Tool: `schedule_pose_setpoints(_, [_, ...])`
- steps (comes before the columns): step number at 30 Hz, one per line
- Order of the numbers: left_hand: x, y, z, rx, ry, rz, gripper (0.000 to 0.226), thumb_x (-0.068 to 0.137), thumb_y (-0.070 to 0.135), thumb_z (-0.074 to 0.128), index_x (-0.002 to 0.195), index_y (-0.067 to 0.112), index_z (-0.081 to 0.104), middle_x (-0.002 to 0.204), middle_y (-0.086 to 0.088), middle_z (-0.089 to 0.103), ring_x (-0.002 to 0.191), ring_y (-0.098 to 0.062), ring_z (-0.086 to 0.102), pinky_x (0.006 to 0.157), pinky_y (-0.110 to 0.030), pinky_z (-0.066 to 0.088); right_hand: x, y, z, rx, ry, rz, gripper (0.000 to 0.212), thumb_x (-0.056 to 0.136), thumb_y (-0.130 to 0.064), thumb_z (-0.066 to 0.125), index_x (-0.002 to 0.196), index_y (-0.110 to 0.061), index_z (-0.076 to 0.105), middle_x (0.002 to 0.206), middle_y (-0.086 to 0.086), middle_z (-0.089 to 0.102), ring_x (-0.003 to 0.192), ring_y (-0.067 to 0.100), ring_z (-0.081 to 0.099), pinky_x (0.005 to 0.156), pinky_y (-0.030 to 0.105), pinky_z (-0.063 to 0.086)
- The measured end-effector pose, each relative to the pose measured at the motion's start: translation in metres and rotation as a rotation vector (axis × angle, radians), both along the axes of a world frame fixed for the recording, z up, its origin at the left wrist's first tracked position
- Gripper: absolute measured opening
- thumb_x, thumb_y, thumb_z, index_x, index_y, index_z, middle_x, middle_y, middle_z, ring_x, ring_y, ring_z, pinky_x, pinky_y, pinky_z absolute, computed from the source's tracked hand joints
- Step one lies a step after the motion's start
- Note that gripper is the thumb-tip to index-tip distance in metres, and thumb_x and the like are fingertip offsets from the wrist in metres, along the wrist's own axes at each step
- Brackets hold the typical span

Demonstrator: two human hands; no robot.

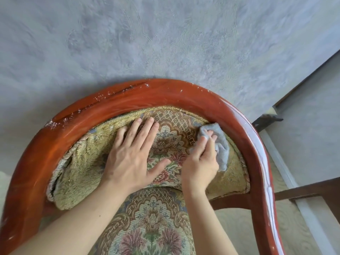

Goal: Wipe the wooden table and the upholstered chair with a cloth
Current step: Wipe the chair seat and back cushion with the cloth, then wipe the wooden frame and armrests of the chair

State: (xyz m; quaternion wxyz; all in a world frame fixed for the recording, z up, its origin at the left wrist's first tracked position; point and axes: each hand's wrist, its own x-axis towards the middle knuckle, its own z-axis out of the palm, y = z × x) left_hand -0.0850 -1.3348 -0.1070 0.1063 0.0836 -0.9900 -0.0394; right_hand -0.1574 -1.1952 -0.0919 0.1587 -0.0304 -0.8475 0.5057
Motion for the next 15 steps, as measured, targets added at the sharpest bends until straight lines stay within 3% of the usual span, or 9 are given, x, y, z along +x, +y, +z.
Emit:
schedule_pose_setpoints(2, [0.0, 0.0, 0.001, 0.005, -0.007, -0.007, 0.091, 0.095, 0.077, 0.016, 0.16, 0.014, 0.015, 0.168, -0.005, 0.012, 0.154, -0.028, 0.013, 0.121, -0.054, 0.019, 0.0, -0.007, -0.002, 0.093, 0.055, 0.105, 0.046, 0.103, -0.042, 0.033, 0.134, -0.023, 0.061, 0.147, 0.0, 0.051, 0.138, 0.017, 0.045, 0.11, 0.047, 0.041])
schedule_pose_setpoints(5, [0.001, -0.001, 0.003, 0.017, -0.015, -0.014, 0.094, 0.093, 0.079, 0.014, 0.16, 0.013, 0.015, 0.168, -0.005, 0.011, 0.154, -0.028, 0.013, 0.122, -0.053, 0.018, 0.004, -0.009, -0.003, 0.148, 0.085, 0.316, 0.044, 0.103, -0.041, 0.034, 0.133, -0.024, 0.062, 0.14, -0.02, 0.044, 0.136, -0.003, 0.034, 0.115, 0.044, 0.035])
schedule_pose_setpoints(8, [0.001, -0.002, 0.005, 0.025, -0.02, -0.019, 0.096, 0.092, 0.08, 0.014, 0.16, 0.013, 0.015, 0.168, -0.005, 0.009, 0.155, -0.028, 0.011, 0.122, -0.054, 0.019, 0.003, -0.005, 0.007, 0.126, 0.036, 0.402, 0.049, 0.1, -0.05, 0.032, 0.13, -0.027, 0.064, 0.141, -0.016, 0.052, 0.13, 0.006, 0.052, 0.105, 0.041, 0.047])
schedule_pose_setpoints(10, [0.001, -0.004, 0.004, 0.027, -0.008, -0.031, 0.097, 0.091, 0.081, 0.017, 0.16, 0.013, 0.016, 0.168, -0.004, 0.009, 0.155, -0.027, 0.01, 0.122, -0.053, 0.017, 0.004, 0.002, 0.015, -0.026, -0.049, 0.478, 0.045, 0.101, -0.049, 0.035, 0.124, -0.03, 0.067, 0.124, -0.007, 0.07, 0.106, 0.008, 0.064, 0.092, 0.033, 0.052])
schedule_pose_setpoints(12, [0.002, -0.005, 0.003, 0.025, 0.013, -0.044, 0.096, 0.092, 0.081, 0.02, 0.159, 0.012, 0.018, 0.168, -0.005, 0.012, 0.154, -0.028, 0.013, 0.121, -0.052, 0.014, 0.01, 0.012, 0.025, -0.223, -0.111, 0.448, 0.037, 0.103, -0.045, 0.039, 0.111, -0.029, 0.072, 0.097, -0.01, 0.074, 0.086, 0.012, 0.066, 0.078, 0.037, 0.051])
schedule_pose_setpoints(15, [0.005, -0.004, 0.005, 0.049, 0.02, -0.038, 0.095, 0.093, 0.081, 0.022, 0.159, 0.013, 0.019, 0.167, -0.005, 0.015, 0.154, -0.028, 0.015, 0.122, -0.05, 0.012, 0.026, 0.03, 0.045, -0.508, -0.242, 0.323, 0.034, 0.103, -0.044, 0.045, 0.107, -0.027, 0.074, 0.089, 0.004, 0.073, 0.081, 0.022, 0.067, 0.07, 0.04, 0.053])
